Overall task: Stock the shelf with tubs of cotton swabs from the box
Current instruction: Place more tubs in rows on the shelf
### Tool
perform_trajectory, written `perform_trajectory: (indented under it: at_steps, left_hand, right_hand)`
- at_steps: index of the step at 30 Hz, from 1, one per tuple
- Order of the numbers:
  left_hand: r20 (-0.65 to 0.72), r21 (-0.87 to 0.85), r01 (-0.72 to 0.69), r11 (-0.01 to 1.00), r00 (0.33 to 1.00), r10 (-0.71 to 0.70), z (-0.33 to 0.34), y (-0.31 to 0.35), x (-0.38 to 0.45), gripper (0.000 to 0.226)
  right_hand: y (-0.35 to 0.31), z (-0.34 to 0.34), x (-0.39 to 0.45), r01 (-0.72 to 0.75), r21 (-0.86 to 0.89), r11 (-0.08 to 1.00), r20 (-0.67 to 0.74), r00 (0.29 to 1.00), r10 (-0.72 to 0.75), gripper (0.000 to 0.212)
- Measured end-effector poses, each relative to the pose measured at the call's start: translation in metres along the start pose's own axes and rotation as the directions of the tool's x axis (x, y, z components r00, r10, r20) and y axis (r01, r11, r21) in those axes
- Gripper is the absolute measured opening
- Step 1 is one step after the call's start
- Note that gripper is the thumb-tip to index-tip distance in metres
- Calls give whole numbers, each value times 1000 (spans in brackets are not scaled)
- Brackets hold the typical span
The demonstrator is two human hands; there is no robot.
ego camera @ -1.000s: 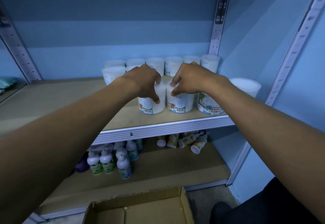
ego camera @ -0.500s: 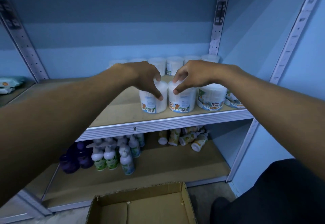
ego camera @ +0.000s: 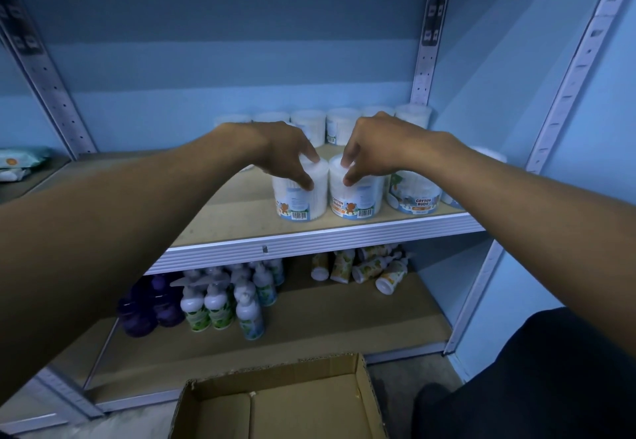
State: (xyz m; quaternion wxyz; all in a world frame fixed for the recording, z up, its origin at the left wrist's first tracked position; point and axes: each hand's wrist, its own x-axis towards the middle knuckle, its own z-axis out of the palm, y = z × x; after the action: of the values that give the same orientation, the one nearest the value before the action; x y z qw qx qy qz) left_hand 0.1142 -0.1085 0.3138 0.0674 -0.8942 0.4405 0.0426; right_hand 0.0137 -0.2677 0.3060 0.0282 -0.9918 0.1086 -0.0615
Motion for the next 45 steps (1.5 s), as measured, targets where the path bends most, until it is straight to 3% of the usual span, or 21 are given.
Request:
perform_trajectory:
  at_steps: [6, 10, 13, 18, 21, 30, 34, 36, 39, 45]
  left_hand:
    - [-7, -79, 70, 994, 997, -71, -6, 4, -2, 70]
    - [-15, -35, 111, 993, 994, -112, -7, 9, -2, 79]
    - [-4, -29, 98, 995, 995, -98, -13, 7, 0, 86]
    - [79, -139, 47, 989, 996, -36, -14, 5, 1, 64]
    - [59, -209, 50, 977, 997, -38, -10, 4, 2, 61]
    - [-20, -150, 107, 983, 994, -112, -9, 15, -1, 63]
    - [-34, -91, 171, 981, 984, -175, -10, 16, -1, 78]
    - [14, -116, 142, 983, 990, -142, -10, 13, 1, 85]
    - [111, -275, 80, 958, 992, -51, -11, 10, -1, 75]
    - [78, -252, 84, 964, 995, -66, -6, 6, 7, 77]
  right_hand:
    - [5, -12, -10, 67, -29, 997, 63, 996, -65, 40]
    - [9, -18, -11, 57, -25, 998, 111, 992, -54, 44]
    - [5, -18, -9, 45, -10, 999, 42, 998, -44, 49]
    - [1, -6, -6, 56, -42, 998, -5, 998, -57, 43]
    - [3, -3, -6, 36, -15, 999, -8, 999, -36, 38]
    - [12, -7, -13, 77, 5, 997, 2, 997, -77, 36]
    - [15, -8, -14, 90, -7, 996, 27, 996, -90, 39]
    - [15, -10, -14, 84, 6, 996, 11, 996, -84, 43]
    - [13, -8, -13, 85, 28, 996, -53, 995, -83, 45]
    - [16, -2, -11, 89, 60, 994, -38, 996, -86, 34]
